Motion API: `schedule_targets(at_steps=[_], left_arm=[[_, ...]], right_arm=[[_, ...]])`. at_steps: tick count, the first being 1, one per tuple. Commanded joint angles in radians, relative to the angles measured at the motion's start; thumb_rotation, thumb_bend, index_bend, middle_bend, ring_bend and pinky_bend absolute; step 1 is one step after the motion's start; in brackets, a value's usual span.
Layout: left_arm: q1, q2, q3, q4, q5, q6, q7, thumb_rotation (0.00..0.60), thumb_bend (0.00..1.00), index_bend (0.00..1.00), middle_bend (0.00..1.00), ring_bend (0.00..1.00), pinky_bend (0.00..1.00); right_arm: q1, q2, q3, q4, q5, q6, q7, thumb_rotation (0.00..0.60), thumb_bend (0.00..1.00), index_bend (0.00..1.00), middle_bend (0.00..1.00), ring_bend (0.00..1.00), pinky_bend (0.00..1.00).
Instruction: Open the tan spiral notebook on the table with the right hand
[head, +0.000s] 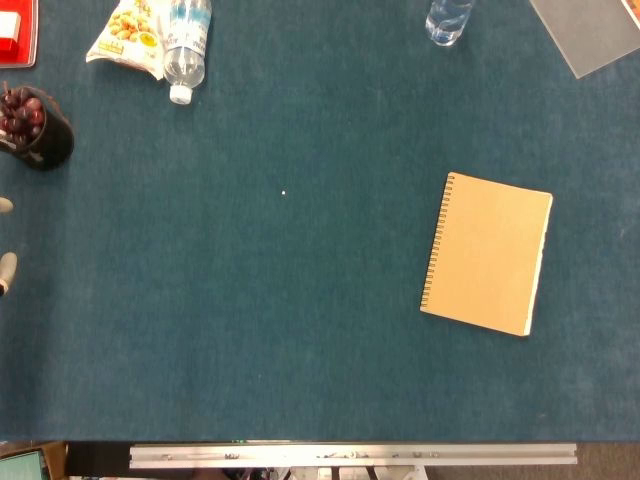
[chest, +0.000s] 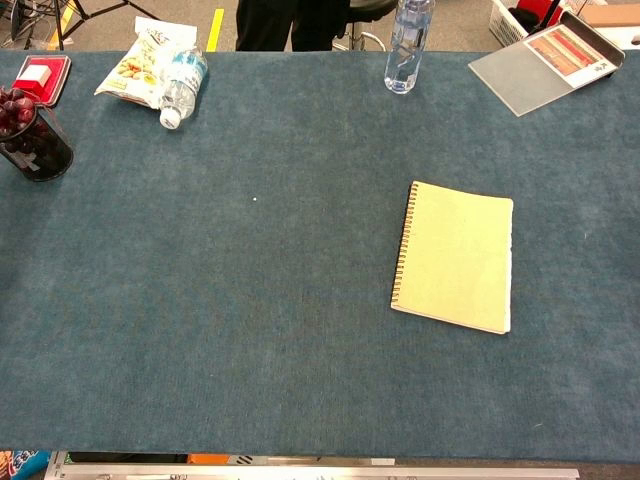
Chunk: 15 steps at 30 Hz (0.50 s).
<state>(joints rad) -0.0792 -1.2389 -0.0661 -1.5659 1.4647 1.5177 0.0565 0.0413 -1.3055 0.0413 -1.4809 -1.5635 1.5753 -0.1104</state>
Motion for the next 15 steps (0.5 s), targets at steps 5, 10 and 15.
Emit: schedule_targets(at_steps=[5,10,15], left_arm=[[0.003,0.005,0.0,-0.005,-0.003,0.002,0.0,0.6,0.26,0.33,0.23,0.27,0.46],[0.005,0.008,-0.002,-0.009,-0.003,0.006,0.002,0.6,0.26,0.33,0.23,0.27,0.46],[0.01,0.011,0.004,-0.01,0.001,0.009,0.004,0.6,0.26,0.33,0.23,0.27,0.46]], right_arm=[[0.007,-0.001,0.002,0.005,-0.004,-0.01,0.004,0.6,0.21,0.34,0.13,0.06,0.2],[0.022,-0.002,0.008,0.008,-0.01,-0.025,0.013,0.6,0.21,0.34,0.13,0.06,0.2],[0.045,-0.009,0.003,0.02,-0.025,-0.055,0.02,0.6,0.17,0.33,0.13,0.06,0.2]])
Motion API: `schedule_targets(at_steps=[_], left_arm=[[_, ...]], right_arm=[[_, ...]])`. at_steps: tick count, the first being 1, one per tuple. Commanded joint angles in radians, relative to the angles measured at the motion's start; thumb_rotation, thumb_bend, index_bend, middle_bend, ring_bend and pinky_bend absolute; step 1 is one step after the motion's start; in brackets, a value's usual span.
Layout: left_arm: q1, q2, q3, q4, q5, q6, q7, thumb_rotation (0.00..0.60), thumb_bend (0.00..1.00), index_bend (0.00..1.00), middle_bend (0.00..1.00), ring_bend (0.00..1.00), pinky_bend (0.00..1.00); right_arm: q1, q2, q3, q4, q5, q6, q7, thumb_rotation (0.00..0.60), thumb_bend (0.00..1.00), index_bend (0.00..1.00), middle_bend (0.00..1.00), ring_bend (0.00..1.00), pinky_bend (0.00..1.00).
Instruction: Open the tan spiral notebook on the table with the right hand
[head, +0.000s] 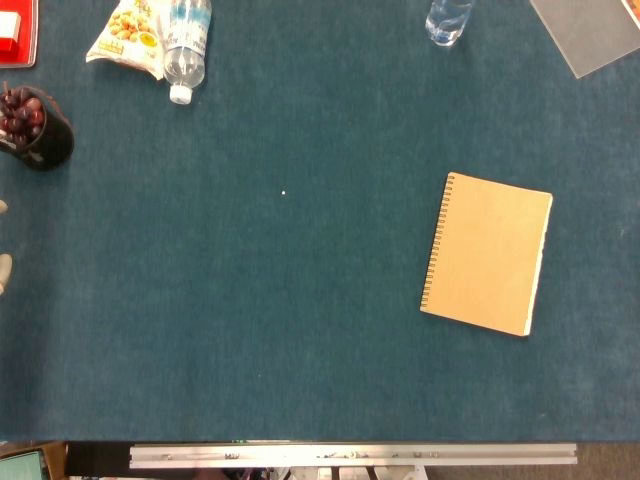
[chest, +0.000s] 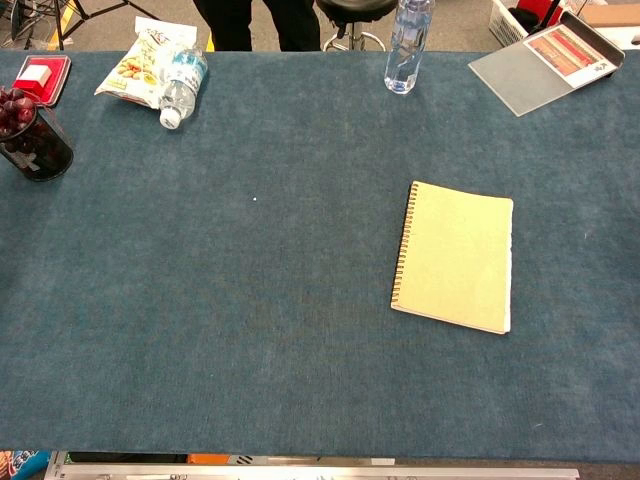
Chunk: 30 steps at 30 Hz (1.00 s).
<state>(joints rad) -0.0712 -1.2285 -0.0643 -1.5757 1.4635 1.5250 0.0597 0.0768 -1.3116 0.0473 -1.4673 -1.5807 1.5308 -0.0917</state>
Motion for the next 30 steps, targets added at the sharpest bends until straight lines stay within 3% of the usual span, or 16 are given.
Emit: schedule_targets(at_steps=[1,6,9,20,30], left_arm=[[0.003,0.002,0.003,0.0,0.004,0.005,0.001,0.6,0.26,0.33,0.23,0.27,0.46],[0.005,0.006,0.001,-0.001,0.004,0.007,-0.008,0.6,0.26,0.33,0.23,0.27,0.46],[0.004,0.004,0.003,0.005,0.004,0.001,-0.014,0.6,0.26,0.33,0.23,0.27,0.46],[0.008,0.0,0.005,0.022,-0.002,-0.004,-0.029,0.6,0.26,0.33,0.23,0.27,0.46],[0.009,-0.002,0.006,0.03,-0.003,-0.008,-0.035,0.6,0.26,0.33,0.23,0.27,0.46]], right_arm=[[0.014,-0.006,-0.005,0.013,-0.014,-0.017,-0.001,0.6,0.15,0.32,0.13,0.06,0.2],[0.042,-0.018,-0.005,0.043,-0.025,-0.048,-0.001,0.6,0.01,0.23,0.13,0.06,0.19],[0.064,-0.03,-0.006,0.073,-0.039,-0.068,0.003,0.6,0.0,0.19,0.13,0.06,0.18],[0.154,-0.142,-0.031,0.304,-0.14,-0.089,0.122,0.6,0.0,0.18,0.13,0.06,0.18],[0.2,-0.19,-0.073,0.4,-0.172,-0.133,0.178,0.6,0.17,0.18,0.13,0.06,0.18]])
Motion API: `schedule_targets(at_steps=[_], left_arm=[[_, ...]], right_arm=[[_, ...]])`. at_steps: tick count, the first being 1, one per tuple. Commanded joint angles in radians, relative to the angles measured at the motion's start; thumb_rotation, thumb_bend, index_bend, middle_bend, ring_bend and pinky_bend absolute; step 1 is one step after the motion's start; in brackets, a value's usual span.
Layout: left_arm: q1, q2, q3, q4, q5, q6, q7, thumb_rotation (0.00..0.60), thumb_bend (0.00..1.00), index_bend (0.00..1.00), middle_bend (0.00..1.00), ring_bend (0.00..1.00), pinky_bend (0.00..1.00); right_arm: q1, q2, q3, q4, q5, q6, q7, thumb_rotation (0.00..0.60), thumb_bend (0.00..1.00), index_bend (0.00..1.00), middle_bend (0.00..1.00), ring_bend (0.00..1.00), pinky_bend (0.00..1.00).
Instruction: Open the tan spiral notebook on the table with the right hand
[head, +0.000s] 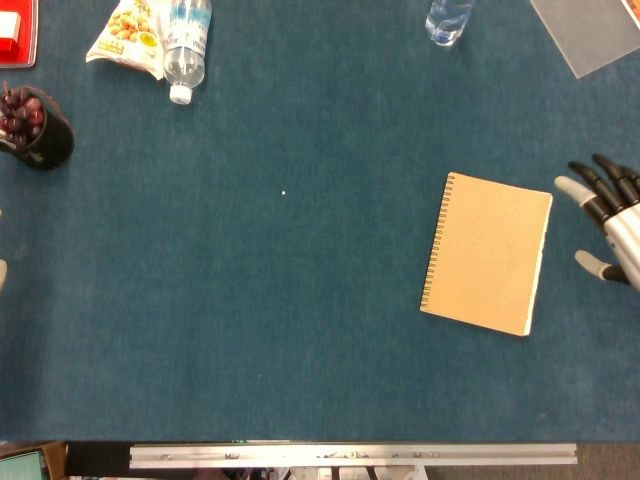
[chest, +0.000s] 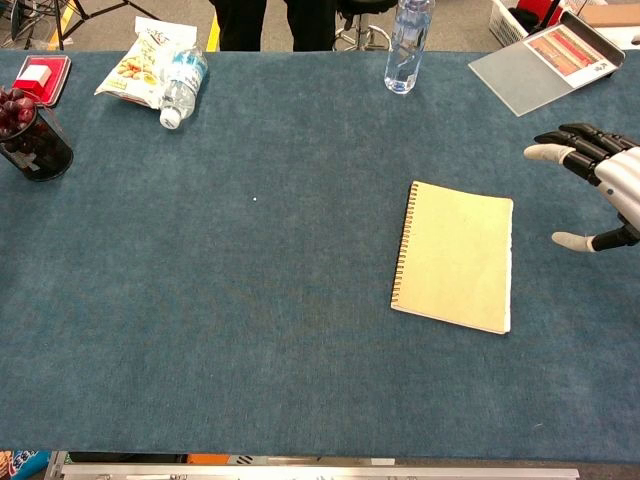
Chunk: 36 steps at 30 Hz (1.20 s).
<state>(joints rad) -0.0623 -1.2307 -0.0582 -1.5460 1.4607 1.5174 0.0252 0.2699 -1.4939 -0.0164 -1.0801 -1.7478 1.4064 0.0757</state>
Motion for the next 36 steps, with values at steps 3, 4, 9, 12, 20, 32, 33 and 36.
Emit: schedule_targets(at_steps=[3,4,9,12,20,32,33,36], left_arm=[[0.001,0.0,0.001,0.001,-0.001,-0.001,-0.001,0.6,0.26,0.33,0.23,0.27,0.46],[0.001,0.0,0.001,0.002,-0.001,-0.001,-0.002,0.6,0.26,0.33,0.23,0.27,0.46],[0.003,-0.001,0.002,0.004,-0.002,-0.002,-0.003,0.6,0.26,0.33,0.23,0.27,0.46],[0.003,-0.001,0.002,0.005,-0.002,-0.003,-0.005,0.6,0.26,0.33,0.23,0.27,0.46],[0.006,-0.002,0.003,0.009,-0.004,-0.003,-0.009,0.6,0.26,0.33,0.23,0.27,0.46],[0.008,-0.003,0.003,0.014,-0.004,-0.004,-0.014,0.6,0.26,0.33,0.23,0.27,0.46],[0.008,-0.003,0.003,0.014,-0.004,-0.004,-0.014,0.6,0.26,0.33,0.23,0.27,0.46],[0.009,-0.002,0.002,0.014,-0.004,-0.003,-0.015,0.6,0.26,0.33,0.23,0.27,0.46]], right_arm=[[0.015,-0.019,-0.023,0.033,-0.008,-0.022,0.022,0.6,0.19,0.18,0.13,0.06,0.18],[0.017,-0.022,-0.027,0.038,-0.009,-0.026,0.026,0.6,0.2,0.18,0.13,0.06,0.18],[0.027,-0.036,-0.044,0.064,-0.015,-0.035,0.043,0.6,0.26,0.18,0.13,0.06,0.18],[0.03,-0.041,-0.054,0.075,-0.014,-0.043,0.047,0.6,0.28,0.17,0.12,0.04,0.18],[0.041,-0.047,-0.072,0.078,-0.009,-0.073,0.039,0.6,0.29,0.12,0.09,0.01,0.16],[0.053,-0.069,-0.095,0.108,-0.014,-0.088,0.044,0.6,0.33,0.12,0.08,0.01,0.16],[0.054,-0.071,-0.096,0.11,-0.014,-0.089,0.045,0.6,0.33,0.12,0.08,0.01,0.16],[0.056,-0.077,-0.101,0.116,-0.014,-0.093,0.045,0.6,0.33,0.12,0.08,0.01,0.16]])
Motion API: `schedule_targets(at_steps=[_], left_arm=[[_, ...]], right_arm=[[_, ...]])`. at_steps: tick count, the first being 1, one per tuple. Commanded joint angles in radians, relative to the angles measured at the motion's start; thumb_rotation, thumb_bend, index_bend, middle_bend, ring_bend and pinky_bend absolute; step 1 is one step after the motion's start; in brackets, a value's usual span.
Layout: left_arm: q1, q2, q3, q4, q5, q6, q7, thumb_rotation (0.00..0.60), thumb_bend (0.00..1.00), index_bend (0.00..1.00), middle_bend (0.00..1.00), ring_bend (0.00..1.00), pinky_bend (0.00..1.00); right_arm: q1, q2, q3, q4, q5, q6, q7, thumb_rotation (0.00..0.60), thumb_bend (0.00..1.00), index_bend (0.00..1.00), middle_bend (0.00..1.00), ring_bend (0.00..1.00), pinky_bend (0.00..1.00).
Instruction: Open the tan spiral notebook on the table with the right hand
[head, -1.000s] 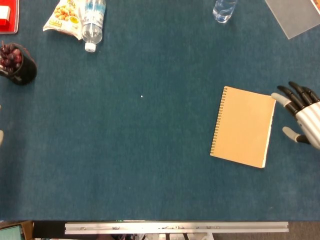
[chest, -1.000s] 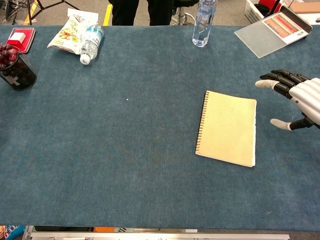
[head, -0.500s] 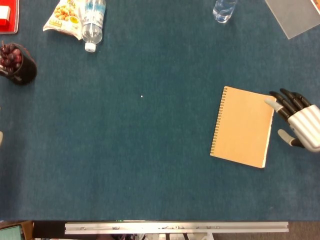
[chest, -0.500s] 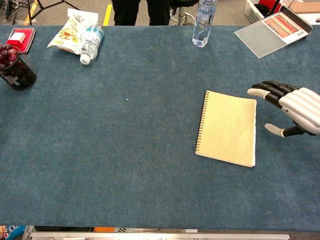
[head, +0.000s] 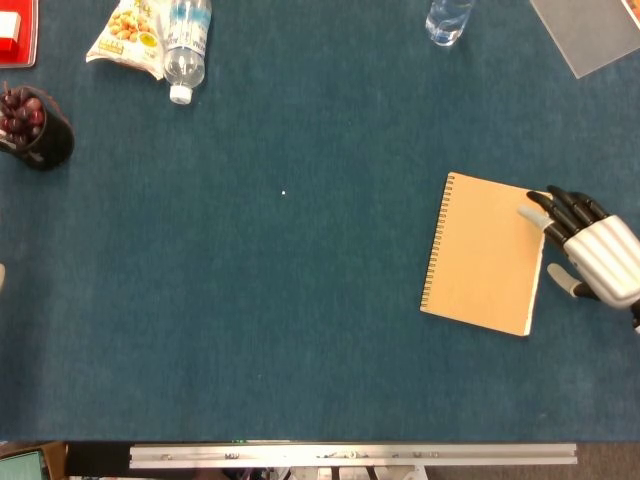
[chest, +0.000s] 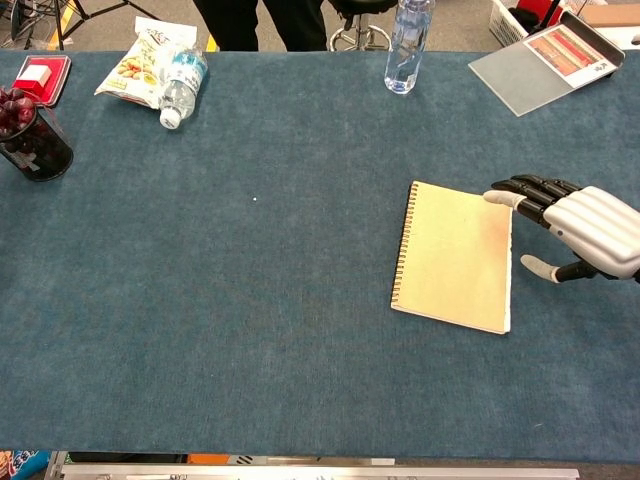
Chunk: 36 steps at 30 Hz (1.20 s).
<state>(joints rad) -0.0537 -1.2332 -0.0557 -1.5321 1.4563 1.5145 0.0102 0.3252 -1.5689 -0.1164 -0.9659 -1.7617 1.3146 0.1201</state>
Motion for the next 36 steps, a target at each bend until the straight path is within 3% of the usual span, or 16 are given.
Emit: schedule_targets(at_steps=[1,36], left_arm=[[0.0,0.001,0.0,0.0,0.0,0.001,0.0,0.6,0.26,0.33,0.23,0.27,0.46],[0.005,0.003,-0.002,0.002,-0.004,0.001,-0.008,0.6,0.26,0.33,0.23,0.27,0.46]], right_arm=[[0.001,-0.004,-0.003,0.004,0.001,-0.003,0.0,0.6,0.33,0.12,0.08,0.01,0.16],[0.01,-0.055,-0.037,0.063,0.007,-0.036,0.015,0.6,0.34,0.11,0.07,0.0,0.13]])
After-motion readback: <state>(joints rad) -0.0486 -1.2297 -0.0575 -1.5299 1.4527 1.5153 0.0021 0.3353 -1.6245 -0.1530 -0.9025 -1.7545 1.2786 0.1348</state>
